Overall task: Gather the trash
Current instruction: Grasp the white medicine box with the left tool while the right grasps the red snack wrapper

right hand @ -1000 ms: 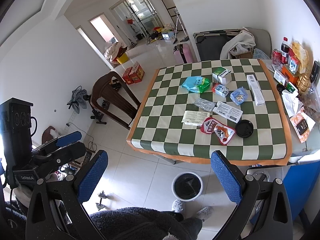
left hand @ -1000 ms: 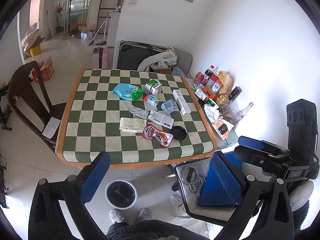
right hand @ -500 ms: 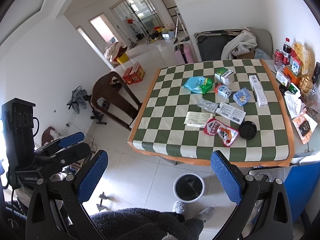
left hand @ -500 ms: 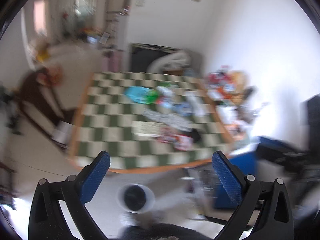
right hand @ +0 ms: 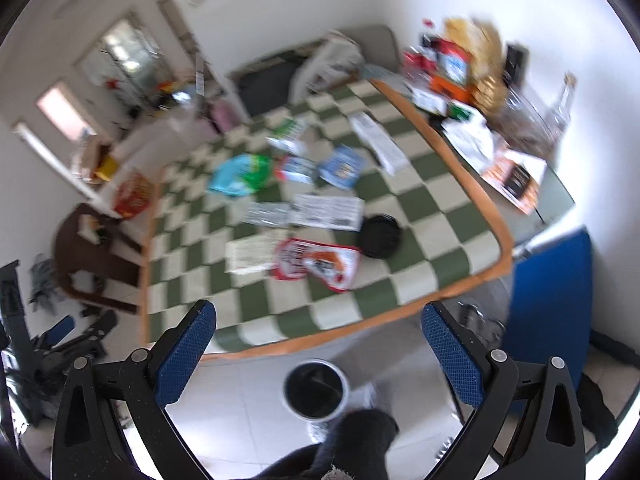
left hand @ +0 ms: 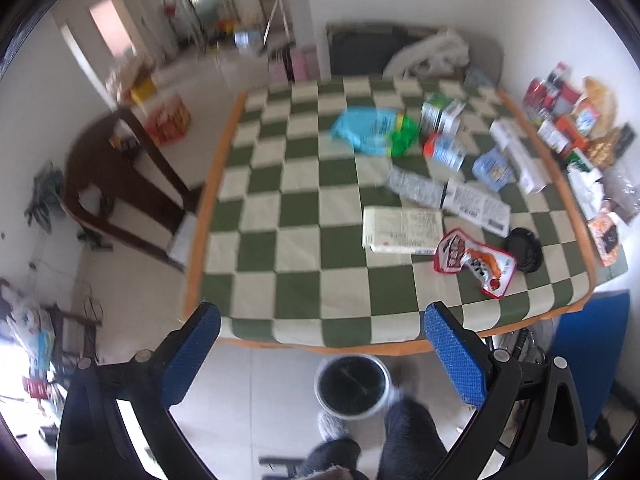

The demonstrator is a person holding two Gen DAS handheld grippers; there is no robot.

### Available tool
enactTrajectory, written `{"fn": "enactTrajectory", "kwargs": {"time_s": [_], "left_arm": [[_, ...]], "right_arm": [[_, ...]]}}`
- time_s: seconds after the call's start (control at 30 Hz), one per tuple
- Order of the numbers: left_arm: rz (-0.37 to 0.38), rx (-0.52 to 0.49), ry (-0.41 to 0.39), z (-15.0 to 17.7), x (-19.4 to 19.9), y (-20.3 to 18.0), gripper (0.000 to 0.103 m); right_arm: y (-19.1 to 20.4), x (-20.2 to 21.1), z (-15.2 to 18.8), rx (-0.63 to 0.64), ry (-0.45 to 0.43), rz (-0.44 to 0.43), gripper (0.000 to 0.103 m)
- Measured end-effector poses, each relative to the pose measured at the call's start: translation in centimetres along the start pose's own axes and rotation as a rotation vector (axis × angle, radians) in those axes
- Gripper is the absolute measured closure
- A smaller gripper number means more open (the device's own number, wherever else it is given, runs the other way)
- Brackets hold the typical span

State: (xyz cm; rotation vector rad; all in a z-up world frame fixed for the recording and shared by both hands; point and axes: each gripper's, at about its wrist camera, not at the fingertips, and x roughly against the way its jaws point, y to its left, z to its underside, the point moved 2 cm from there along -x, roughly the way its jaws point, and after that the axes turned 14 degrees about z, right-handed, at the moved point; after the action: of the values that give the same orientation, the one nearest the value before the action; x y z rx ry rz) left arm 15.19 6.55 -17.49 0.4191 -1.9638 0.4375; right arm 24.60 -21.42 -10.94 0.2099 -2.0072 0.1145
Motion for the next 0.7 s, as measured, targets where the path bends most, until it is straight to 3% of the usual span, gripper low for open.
{"fn": "enactTrajectory", "kwargs": {"time_s": [0.13, 0.2, 0.37, 0.5, 0.7], "left_arm": [[-0.053, 0.048, 0.089, -1.3, -5.7, 0.2, 0.000], [-0.119, 0.070, 0.133, -1.7, -8.4, 0.4, 0.000], [-0.267, 0.127, 0.261, -1.0, -15.0, 2.0, 0.000], [-0.311, 0.216, 0.354, 0.2, -18.7, 3.5, 0.000], [-0.319, 0.322, 0.435, 1.8, -21.2, 4.8, 0.000]], "right_arm": [[-0.5, -7.0, -2.1, 0.037, 0.088, 0.044, 0.000], [0.7, -11.6, -3.6, 0.119, 0.133, 0.032, 0.000], [7.1, -21.6, -5.0, 0.496, 0.234, 0.053, 0.000], [12.8, -29.9, -3.7, 0.822, 0.329, 0.070, 0.000], [16.4, -36.4, -0.8, 1.053, 0.418, 0.097, 0.005]]}}
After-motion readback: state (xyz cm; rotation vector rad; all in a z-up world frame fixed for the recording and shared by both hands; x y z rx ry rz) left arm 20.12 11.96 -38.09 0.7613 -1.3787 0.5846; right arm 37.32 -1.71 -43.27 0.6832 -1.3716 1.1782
